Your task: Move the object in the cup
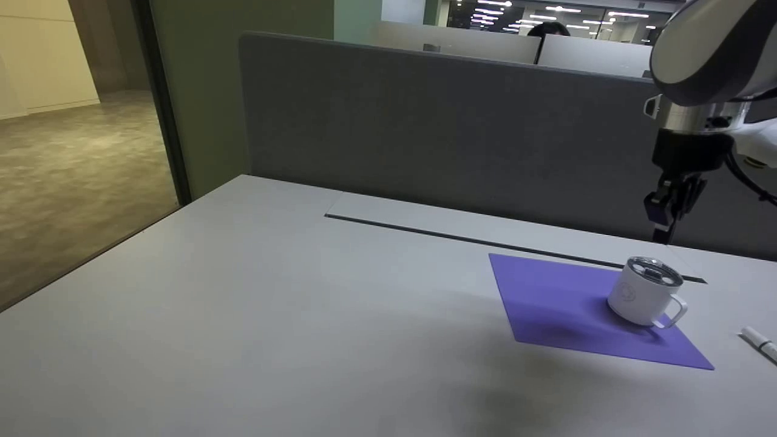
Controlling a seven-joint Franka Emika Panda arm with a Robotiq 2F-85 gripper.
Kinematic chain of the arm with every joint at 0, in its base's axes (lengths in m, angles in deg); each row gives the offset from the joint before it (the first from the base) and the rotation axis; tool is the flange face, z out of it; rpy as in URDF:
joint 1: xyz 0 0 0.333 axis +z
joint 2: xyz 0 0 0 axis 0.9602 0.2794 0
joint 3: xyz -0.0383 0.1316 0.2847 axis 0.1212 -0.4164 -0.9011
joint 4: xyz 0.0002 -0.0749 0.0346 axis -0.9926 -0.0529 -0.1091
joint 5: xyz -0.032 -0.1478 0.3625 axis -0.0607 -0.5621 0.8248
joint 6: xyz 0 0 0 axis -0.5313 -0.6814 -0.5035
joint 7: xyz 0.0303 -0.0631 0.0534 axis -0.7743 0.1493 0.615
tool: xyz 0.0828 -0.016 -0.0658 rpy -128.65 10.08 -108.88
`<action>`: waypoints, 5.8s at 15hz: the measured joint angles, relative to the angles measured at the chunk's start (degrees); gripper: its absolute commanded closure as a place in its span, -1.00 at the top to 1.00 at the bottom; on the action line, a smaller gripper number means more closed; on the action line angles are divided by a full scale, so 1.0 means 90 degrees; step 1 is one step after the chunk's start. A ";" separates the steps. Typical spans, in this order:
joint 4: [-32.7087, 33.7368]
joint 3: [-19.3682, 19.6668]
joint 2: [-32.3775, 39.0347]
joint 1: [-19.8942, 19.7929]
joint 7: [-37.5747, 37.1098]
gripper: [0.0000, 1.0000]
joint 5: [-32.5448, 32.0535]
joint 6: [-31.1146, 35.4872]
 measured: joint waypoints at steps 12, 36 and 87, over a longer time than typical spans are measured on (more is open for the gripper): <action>0.0008 0.0233 0.0241 -0.0023 -0.0077 -1.00 -0.1067 0.0644; 0.0270 0.0142 0.1316 -0.0465 -0.0062 -1.00 -0.0892 0.2360; 0.0469 0.0247 0.1430 -0.0373 -0.0387 -1.00 -0.0606 0.1782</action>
